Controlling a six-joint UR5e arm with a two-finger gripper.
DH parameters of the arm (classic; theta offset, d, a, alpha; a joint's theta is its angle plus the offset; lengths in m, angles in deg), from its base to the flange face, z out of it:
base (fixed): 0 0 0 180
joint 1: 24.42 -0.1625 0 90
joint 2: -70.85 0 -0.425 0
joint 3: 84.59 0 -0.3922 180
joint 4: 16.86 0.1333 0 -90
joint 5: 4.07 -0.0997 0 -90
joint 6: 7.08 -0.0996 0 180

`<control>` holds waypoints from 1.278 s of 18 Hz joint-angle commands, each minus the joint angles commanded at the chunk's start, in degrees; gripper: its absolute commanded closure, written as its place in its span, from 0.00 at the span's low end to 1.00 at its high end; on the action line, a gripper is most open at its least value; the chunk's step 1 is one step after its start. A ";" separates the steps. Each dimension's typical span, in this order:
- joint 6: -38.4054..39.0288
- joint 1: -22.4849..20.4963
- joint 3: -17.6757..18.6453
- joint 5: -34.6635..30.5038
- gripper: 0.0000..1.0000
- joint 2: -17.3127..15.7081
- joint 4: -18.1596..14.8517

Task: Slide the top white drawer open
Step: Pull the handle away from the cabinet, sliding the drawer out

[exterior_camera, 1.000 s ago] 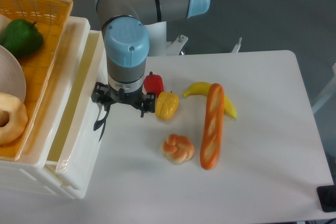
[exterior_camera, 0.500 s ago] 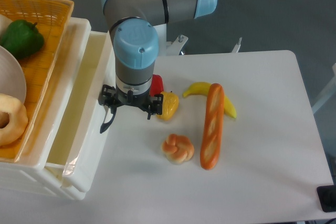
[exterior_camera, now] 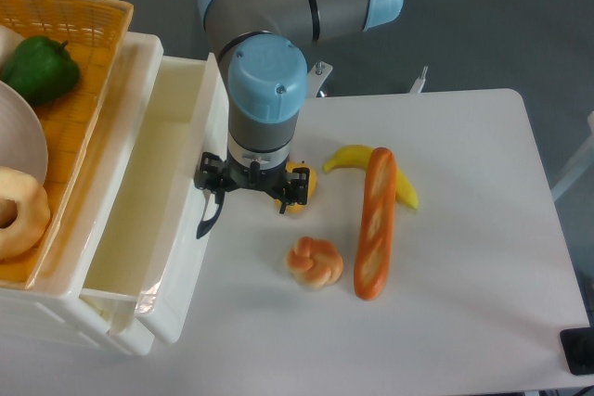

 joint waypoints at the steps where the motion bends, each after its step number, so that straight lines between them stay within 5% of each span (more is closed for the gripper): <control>1: 0.00 -0.35 -0.17 0.09 0.00 0.17 0.00; 23: -2.81 -3.78 -0.70 0.35 0.00 1.23 0.26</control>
